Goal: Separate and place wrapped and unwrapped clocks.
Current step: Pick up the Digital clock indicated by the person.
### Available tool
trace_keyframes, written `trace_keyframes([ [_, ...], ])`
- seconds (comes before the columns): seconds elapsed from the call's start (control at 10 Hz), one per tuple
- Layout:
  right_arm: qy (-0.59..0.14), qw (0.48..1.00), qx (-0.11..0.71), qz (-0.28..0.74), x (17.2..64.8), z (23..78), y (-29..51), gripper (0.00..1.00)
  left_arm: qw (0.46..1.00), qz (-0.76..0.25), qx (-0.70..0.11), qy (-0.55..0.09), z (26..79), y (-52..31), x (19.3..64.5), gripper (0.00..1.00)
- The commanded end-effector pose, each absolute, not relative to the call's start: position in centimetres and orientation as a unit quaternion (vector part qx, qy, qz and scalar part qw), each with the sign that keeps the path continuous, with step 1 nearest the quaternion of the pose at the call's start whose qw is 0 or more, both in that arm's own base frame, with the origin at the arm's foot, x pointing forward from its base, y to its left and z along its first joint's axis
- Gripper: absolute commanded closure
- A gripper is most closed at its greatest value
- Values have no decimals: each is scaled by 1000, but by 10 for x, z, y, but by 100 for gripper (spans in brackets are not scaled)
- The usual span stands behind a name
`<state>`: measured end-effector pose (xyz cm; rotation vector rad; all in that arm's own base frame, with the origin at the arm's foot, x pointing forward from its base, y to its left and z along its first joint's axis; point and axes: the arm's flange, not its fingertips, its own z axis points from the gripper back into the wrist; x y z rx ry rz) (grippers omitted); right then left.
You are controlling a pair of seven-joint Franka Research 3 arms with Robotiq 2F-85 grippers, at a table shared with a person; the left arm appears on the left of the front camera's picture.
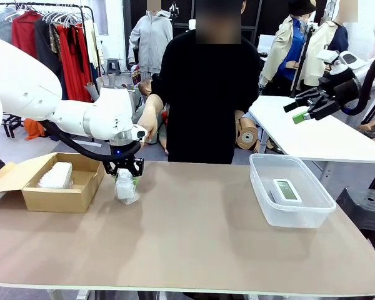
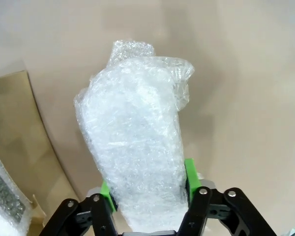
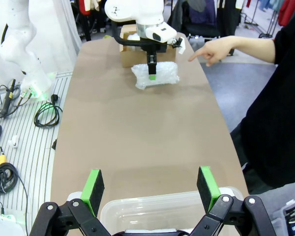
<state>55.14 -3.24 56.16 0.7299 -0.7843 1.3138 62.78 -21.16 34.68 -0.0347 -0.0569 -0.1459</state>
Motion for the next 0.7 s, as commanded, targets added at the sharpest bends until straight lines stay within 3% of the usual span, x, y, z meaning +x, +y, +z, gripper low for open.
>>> trace_keyframes([
  [0.0,-349,661,322,581,551,563,-32,0,997,-70,-3,-34,356,-211,630,96],
  [0.1,-349,661,322,581,551,563,-32,0,997,-70,-5,-32,359,-211,628,100],
  [0.6,-349,661,322,581,551,563,-32,0,996,-76,-32,-46,419,-214,606,100],
])
